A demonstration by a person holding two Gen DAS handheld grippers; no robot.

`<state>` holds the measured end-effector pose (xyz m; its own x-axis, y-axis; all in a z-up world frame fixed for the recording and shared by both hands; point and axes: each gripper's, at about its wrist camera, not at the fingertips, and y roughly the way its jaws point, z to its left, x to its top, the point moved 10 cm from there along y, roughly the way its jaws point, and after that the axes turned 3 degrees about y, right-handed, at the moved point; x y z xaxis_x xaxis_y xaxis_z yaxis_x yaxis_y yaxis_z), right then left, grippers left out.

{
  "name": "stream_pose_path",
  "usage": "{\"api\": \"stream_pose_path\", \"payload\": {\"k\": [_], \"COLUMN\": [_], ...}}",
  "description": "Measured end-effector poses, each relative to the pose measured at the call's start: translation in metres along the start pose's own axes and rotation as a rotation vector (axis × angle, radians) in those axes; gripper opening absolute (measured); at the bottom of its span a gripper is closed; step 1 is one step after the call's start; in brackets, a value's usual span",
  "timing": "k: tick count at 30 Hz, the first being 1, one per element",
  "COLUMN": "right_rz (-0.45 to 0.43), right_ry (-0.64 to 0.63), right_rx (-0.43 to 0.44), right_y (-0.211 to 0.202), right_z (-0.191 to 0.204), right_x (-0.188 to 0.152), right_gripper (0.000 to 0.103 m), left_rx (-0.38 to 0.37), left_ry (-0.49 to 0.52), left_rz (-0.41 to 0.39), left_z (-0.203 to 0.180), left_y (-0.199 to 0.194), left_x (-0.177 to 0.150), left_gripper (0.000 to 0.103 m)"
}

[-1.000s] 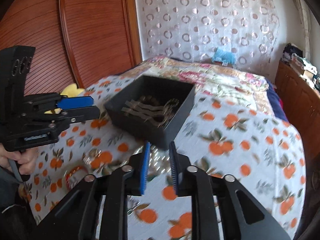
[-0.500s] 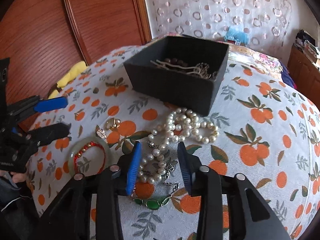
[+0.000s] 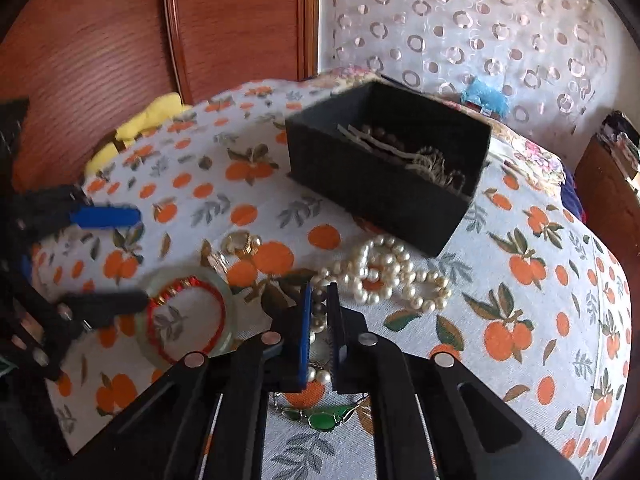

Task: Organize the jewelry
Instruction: 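Lift the pearl necklace with the right tool while the left tool grasps the red-string bracelet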

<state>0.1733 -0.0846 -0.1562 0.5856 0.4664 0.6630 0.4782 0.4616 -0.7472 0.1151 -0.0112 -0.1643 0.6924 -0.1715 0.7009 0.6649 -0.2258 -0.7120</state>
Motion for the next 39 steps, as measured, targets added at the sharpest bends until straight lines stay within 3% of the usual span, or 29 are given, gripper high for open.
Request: {"api": "stream_pose_path", "payload": {"k": [10, 17, 18, 20, 22, 28, 32, 34, 39], "right_rz": [-0.146, -0.184, -0.186, -0.192, -0.201, -0.210, -0.199, -0.197, -0.202], "right_ry": [0.043, 0.056, 0.057, 0.059, 0.063, 0.067, 0.064, 0.067, 0.055], "right_rx": [-0.035, -0.056, -0.057, -0.060, -0.059, -0.055, -0.055, -0.052, -0.056], "right_y": [-0.065, -0.087, -0.088, -0.091, -0.094, -0.100, -0.099, -0.100, -0.102], "right_z": [-0.026, -0.038, -0.038, -0.039, -0.039, -0.038, -0.037, -0.037, -0.037], "right_x": [0.026, 0.025, 0.024, 0.023, 0.022, 0.022, 0.020, 0.020, 0.026], "right_gripper": [0.008, 0.008, 0.008, 0.008, 0.008, 0.008, 0.008, 0.008, 0.008], "left_rx": [-0.034, -0.048, -0.054, -0.071, -0.084, -0.099, -0.100, -0.095, -0.074], "left_ry": [0.041, 0.070, 0.075, 0.087, 0.099, 0.130, 0.120, 0.106, 0.043], "left_rz": [0.012, -0.007, -0.010, -0.014, -0.007, 0.017, 0.034, 0.008, -0.082], "left_z": [-0.024, -0.041, -0.044, -0.052, -0.060, -0.073, -0.070, -0.067, -0.050], "left_y": [0.004, -0.001, -0.002, -0.002, 0.001, 0.010, 0.015, 0.011, -0.010], "left_x": [0.000, 0.003, 0.004, 0.004, 0.003, -0.002, -0.006, -0.002, 0.019], "left_gripper": [0.080, 0.079, 0.076, 0.046, 0.036, 0.035, 0.012, 0.006, 0.006]}}
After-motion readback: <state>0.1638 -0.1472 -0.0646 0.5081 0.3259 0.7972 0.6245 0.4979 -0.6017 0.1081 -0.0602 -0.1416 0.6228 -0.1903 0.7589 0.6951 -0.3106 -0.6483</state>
